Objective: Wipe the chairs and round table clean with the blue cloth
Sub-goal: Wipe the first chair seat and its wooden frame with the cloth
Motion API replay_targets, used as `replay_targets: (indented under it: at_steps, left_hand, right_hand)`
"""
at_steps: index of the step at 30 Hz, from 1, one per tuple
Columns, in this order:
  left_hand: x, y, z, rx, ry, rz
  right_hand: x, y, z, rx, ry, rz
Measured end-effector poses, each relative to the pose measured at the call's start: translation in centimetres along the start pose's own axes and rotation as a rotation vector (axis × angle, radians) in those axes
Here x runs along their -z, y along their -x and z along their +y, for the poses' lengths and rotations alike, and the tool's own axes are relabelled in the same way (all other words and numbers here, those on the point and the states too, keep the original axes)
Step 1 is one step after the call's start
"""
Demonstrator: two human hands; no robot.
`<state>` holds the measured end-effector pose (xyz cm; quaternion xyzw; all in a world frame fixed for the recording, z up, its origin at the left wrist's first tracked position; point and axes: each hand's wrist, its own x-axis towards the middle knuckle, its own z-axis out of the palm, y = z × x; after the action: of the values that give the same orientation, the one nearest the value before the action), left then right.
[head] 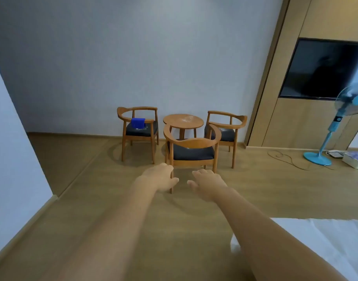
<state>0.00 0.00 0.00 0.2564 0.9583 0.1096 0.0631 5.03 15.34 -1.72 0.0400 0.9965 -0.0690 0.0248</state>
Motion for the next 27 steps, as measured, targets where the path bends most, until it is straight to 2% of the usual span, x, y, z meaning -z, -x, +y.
replay_targets:
  at_steps: [12, 20, 27]
  left_hand:
    - [3.3, -16.9, -9.0, 0.033, -0.051, -0.026]
    - [2.8, -28.5, -11.0, 0.048, -0.053, -0.066]
    - [5.7, -40.5, -11.0, 0.096, -0.009, -0.018]
  right_hand:
    - [0.0, -19.2, -2.0, -0.032, -0.077, -0.031]
    - [0.0, -30.5, 1.3, -0.015, -0.085, -0.042]
    - [2.7, -42.3, 5.0, 0.061, -0.105, -0.027]
